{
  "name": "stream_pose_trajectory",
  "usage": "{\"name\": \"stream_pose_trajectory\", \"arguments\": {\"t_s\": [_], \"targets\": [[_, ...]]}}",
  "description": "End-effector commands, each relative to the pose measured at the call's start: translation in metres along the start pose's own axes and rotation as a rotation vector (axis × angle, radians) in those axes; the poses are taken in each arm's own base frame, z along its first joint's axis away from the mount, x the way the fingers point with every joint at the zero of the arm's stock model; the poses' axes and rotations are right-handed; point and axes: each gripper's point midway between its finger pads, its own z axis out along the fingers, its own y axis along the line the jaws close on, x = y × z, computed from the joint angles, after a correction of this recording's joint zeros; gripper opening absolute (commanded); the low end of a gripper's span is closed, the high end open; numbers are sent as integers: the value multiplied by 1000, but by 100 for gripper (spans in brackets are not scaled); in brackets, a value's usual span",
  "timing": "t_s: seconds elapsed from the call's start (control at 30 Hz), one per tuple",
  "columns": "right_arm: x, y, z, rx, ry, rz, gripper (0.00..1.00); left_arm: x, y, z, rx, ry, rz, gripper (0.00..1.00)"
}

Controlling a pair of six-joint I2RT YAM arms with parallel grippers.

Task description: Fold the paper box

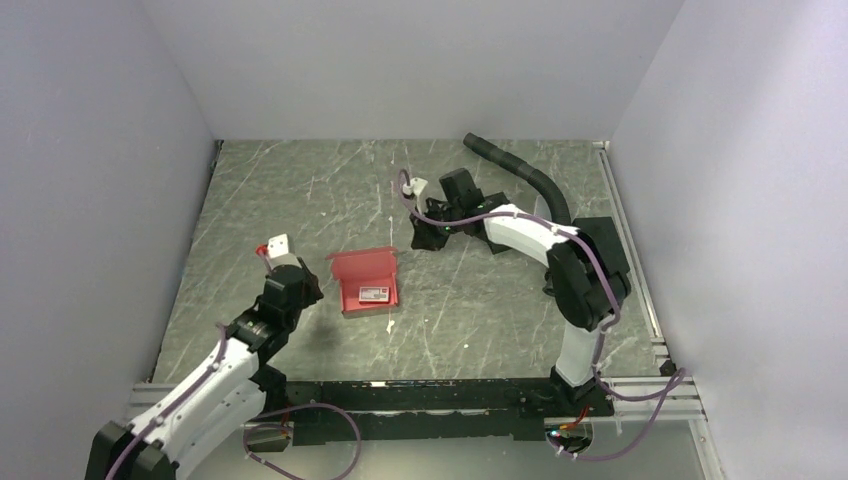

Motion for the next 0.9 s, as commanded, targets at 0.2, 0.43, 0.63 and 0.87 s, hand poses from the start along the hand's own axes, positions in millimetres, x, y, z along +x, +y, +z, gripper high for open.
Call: {"name": "stream_pose_trajectory", "arguments": {"t_s": [0.2, 0.43, 0.63, 0.87], "targets": [[7, 20, 30, -65, -16, 264, 9, -15, -55, 28, 227, -23, 9, 18], [-5, 52, 33, -197, -43, 345, 9, 3, -70, 25, 334, 34, -48, 16], [-4, 68, 37, -269, -36, 422, 8, 7, -83, 27, 384, 63, -86, 16], [9, 18, 24, -61, 3, 324, 14, -1, -90, 27, 397, 61, -59, 17]]}}
